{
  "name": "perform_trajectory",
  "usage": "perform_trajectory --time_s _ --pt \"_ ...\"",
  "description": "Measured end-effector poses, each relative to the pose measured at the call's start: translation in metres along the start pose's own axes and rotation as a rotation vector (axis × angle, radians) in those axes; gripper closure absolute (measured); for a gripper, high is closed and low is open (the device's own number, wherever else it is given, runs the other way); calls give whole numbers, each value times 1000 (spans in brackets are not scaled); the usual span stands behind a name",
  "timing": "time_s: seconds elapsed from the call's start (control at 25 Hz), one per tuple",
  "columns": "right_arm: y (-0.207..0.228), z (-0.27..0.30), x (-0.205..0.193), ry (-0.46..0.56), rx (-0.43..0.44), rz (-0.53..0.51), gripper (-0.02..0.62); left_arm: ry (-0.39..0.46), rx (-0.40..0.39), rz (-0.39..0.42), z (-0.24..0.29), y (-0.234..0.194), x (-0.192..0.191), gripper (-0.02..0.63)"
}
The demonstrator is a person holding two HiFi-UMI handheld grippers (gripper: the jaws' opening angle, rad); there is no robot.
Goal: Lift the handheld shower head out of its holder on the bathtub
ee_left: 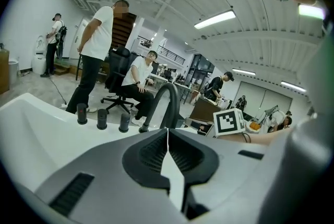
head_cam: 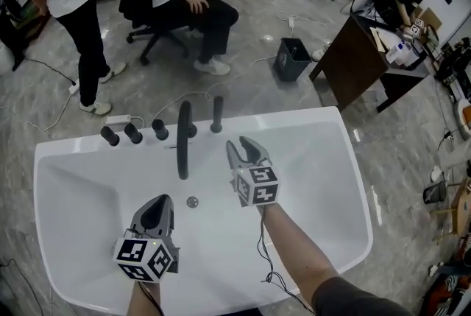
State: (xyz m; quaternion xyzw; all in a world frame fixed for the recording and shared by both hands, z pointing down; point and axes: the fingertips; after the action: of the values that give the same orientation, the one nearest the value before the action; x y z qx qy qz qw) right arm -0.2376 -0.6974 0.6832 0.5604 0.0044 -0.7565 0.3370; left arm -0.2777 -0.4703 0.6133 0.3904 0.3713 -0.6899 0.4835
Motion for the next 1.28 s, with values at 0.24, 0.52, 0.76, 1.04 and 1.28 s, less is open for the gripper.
perform_trajectory --time_s 0.24,0.52,0.76,1.04,1.28 --pt "20 59 -20 -3 5 72 437 -22 30 -4 21 -18 -23 589" --pt "38 102 -31 5 -27 6 436 -31 54 -25 45 -39 -49 589" --pt "36 140 -32 2 -53 -50 437 -17 60 -25 61 -47 -49 589" --pt "32 166 -24 -3 -41 -98 437 4 63 -66 68 -52 -51 589" --pt "32 164 -25 -40 -44 -112 451 -19 62 -56 64 -54 -56 589"
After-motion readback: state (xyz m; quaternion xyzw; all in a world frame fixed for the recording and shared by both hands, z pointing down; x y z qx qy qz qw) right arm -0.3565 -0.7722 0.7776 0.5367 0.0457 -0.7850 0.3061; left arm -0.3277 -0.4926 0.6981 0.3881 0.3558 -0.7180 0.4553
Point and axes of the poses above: the fingertips, and each gripper's own axes: z forward along the fingers, y to its right, x out of its top, and after that the axes turned 14 degrees about z, right-handed
